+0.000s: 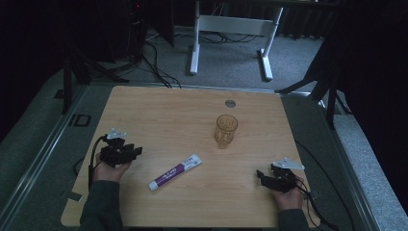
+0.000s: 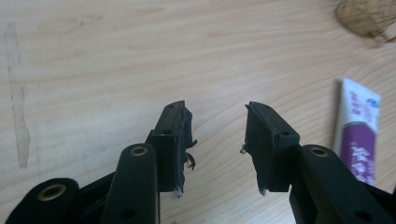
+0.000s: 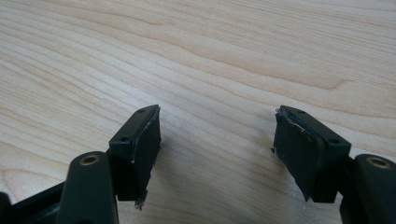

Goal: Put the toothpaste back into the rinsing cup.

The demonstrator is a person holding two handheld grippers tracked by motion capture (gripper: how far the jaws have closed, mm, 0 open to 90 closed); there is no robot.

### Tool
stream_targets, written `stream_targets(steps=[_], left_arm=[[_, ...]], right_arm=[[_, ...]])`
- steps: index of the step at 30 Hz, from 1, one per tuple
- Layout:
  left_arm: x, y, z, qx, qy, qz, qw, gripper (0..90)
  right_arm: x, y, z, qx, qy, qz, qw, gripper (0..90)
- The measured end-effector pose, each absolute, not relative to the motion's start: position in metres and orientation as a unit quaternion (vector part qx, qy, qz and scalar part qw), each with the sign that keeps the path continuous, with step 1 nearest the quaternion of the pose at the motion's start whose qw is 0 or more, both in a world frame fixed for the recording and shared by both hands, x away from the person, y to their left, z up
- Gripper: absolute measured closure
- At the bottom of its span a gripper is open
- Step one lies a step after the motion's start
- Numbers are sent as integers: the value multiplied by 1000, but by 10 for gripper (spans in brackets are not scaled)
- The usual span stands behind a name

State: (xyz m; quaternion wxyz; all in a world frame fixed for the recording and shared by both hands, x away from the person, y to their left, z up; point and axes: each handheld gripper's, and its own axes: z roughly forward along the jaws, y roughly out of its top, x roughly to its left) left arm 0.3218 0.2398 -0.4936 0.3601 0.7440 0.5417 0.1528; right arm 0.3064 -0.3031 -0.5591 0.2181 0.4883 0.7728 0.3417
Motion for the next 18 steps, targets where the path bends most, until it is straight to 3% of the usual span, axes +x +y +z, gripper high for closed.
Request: stream_targets(steps=[18], left_arm=[[321,214,-459,789,487,161,339,588]], right_arm=[[307,-302,-559,485,776,341,216,294]])
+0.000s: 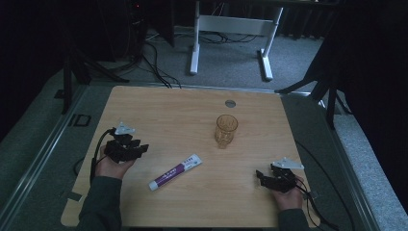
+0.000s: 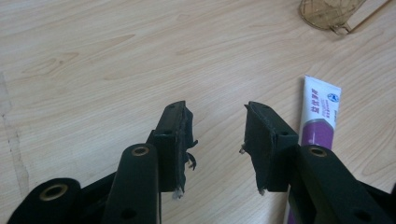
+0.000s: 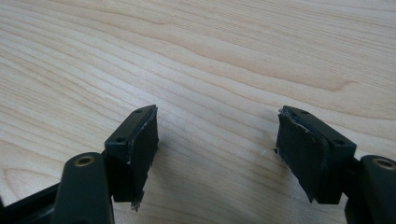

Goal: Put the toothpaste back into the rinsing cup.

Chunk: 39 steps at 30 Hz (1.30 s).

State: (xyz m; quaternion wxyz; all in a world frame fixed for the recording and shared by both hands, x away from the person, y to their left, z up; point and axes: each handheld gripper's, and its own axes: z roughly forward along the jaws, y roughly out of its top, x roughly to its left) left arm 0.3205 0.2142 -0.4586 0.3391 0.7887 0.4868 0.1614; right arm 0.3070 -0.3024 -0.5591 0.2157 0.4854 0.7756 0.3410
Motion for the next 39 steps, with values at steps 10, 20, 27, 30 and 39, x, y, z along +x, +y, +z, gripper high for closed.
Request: stream_targets(steps=[10,20,27,30,39], left_arm=[[324,202,-447,805,471,163,322,580],[327,193,-440,818,460,160,306,580],[331,186,-439,829,454,158,286,589],[333,182,-436,834,450,157,278,590],[336,173,-435,841,443,152,269,623]], right_arm=[[307,-302,-559,484,777,341,215,286],[307,-302,-559,478,780,342,213,274],[307,-302,-559,476,782,343,211,274],[307,-302,-559,475,783,343,211,274],[307,-302,-559,474,783,343,211,275]])
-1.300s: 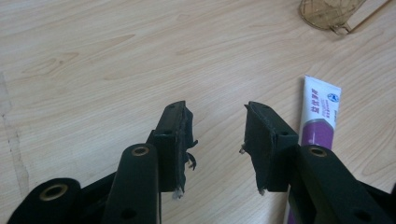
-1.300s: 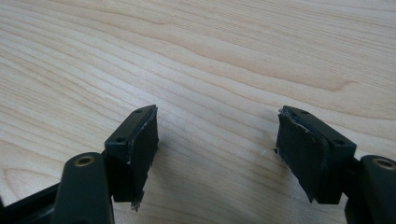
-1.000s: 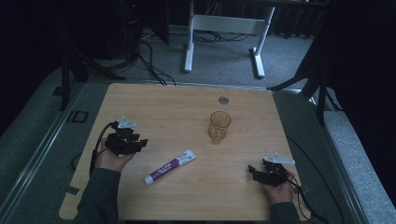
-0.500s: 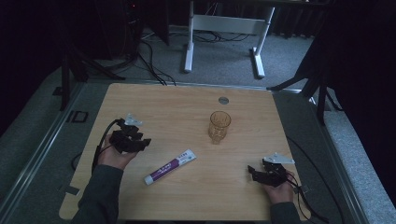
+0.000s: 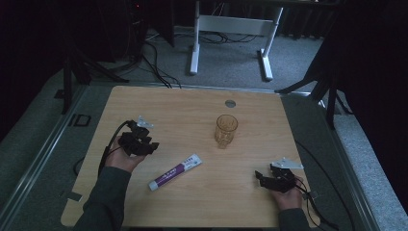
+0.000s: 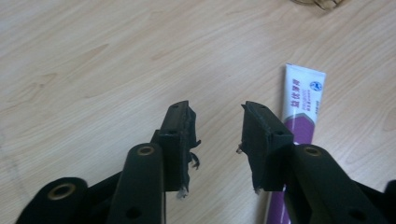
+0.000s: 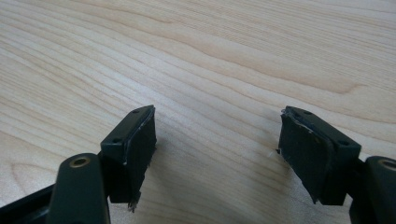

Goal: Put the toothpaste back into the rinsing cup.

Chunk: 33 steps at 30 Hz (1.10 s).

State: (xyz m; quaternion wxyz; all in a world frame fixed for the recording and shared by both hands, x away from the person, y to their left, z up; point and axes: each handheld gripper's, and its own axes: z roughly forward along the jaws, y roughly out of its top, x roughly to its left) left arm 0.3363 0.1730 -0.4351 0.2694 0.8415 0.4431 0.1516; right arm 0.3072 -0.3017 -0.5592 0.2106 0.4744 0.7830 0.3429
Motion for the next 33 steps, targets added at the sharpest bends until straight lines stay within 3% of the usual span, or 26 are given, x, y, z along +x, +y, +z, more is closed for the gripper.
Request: stream_targets(steps=[33], left_arm=[[352,129,-443,879,412,120,209,627]], right_arm=[[307,-302,-559,475,783,343,210,274]])
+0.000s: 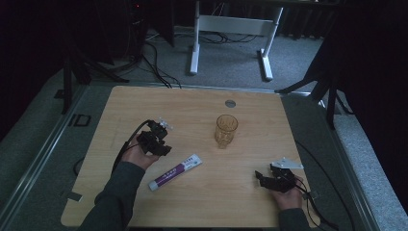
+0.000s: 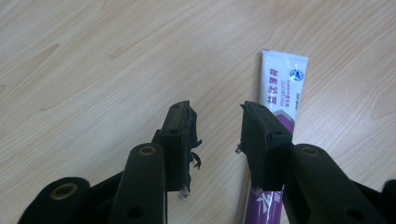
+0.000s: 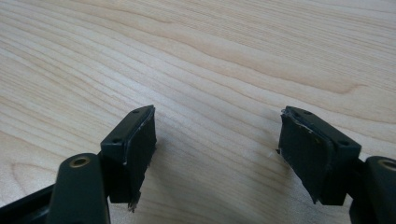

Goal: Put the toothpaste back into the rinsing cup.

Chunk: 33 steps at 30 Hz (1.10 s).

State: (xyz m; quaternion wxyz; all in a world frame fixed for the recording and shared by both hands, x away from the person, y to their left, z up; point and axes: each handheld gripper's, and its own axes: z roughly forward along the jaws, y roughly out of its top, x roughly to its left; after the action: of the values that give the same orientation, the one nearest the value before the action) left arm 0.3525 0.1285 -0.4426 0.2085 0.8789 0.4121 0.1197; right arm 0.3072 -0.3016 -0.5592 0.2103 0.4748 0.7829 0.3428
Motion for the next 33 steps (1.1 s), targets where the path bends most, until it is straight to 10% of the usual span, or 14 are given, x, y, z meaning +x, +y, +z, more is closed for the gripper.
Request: stream_targets(steps=[33], left_arm=[[357,105,-461,910,381,87,139,622]], right_arm=[[307,-302,-559,475,783,343,210,274]])
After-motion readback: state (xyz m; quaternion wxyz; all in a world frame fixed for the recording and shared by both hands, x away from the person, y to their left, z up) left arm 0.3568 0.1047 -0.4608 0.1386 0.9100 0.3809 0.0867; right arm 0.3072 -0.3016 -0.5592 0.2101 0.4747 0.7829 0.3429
